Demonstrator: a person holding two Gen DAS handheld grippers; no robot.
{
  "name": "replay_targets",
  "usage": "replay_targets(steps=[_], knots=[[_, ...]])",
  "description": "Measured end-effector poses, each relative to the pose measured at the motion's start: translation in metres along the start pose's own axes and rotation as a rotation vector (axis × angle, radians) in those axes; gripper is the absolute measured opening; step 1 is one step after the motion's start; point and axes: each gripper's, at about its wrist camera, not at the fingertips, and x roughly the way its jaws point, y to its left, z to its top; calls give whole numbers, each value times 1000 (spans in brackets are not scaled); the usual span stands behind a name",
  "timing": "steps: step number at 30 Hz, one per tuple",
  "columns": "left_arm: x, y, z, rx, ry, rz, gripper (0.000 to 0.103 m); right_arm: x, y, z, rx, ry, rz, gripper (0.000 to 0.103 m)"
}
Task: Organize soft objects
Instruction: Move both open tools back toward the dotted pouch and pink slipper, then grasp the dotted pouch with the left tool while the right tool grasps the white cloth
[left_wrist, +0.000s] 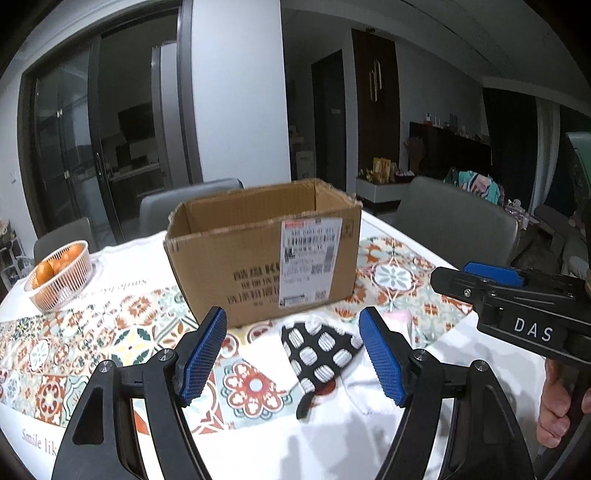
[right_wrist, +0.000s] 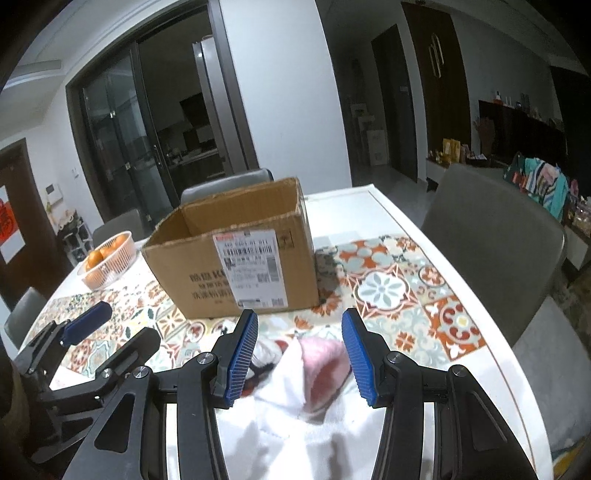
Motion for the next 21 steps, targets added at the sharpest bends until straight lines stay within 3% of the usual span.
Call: replay_targets(steps=[21], knots=[[39, 0, -39, 5, 131, -28, 74, 28, -6, -42, 34, 143, 7, 49]])
